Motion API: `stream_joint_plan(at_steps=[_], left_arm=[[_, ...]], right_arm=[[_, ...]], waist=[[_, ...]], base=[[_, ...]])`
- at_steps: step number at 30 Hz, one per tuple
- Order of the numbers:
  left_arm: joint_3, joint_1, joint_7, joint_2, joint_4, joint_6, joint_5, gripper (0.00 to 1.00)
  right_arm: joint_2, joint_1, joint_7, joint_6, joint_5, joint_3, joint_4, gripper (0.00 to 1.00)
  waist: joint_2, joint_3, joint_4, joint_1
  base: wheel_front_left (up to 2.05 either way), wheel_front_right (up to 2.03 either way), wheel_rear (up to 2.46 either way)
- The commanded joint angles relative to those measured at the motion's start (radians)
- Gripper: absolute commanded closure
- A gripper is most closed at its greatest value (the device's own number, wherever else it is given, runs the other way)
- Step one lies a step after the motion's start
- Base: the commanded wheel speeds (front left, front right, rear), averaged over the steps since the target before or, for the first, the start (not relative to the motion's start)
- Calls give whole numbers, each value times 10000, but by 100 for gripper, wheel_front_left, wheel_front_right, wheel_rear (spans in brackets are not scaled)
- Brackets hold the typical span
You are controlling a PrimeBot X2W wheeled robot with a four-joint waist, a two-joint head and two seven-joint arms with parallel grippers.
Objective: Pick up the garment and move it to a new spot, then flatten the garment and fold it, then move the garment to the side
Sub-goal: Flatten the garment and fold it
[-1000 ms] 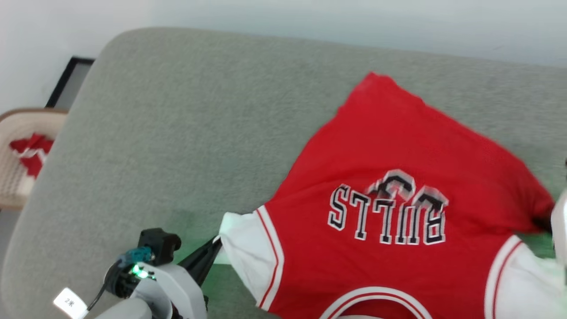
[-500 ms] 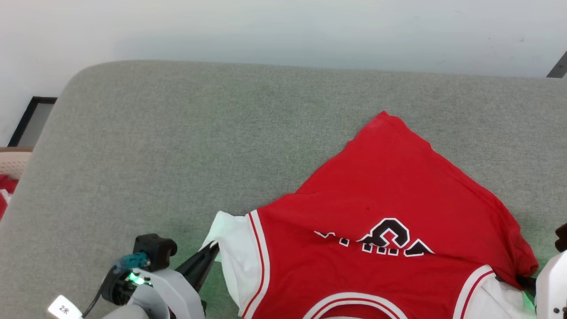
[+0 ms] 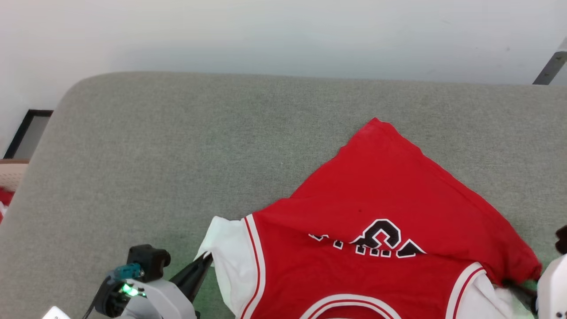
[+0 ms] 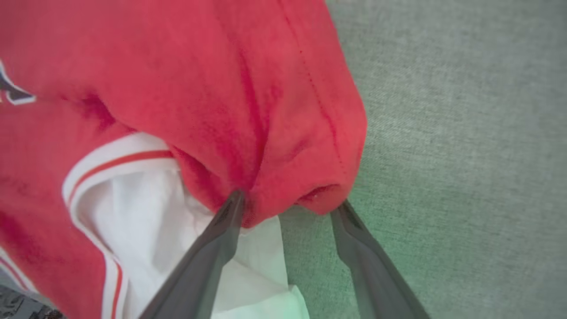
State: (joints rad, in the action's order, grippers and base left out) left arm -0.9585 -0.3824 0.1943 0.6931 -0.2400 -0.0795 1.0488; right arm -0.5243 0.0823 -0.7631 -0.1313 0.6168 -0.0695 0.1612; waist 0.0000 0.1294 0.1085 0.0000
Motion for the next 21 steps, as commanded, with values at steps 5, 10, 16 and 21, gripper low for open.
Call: stream_joint_plan(at_steps=[5,10,16,21], left_arm=[[35,227,101,82,197,-176,57,100],[-20,145,64,13,337,-222,-22,100],[-84,-63,21,-127,394,-161,-145,100],[-181,-349,-54,-355,309,6,-239,100]], right_arm=[[103,-255,234,8,-160,858,-1752,0],[197,153,1070,8,-707,900,-3189,0],[21,1255,2535,8,-1341,100,-3253,0],[4,3028,3121,10,-1231,-1171,-1939,0]], waist=[[0,-108,-13,0],[0,-33,196,0],[0,168,518,0],[0,442,974,0]], base=[[0,0,0],[0,0,0],[0,0,0],[0,0,0]])
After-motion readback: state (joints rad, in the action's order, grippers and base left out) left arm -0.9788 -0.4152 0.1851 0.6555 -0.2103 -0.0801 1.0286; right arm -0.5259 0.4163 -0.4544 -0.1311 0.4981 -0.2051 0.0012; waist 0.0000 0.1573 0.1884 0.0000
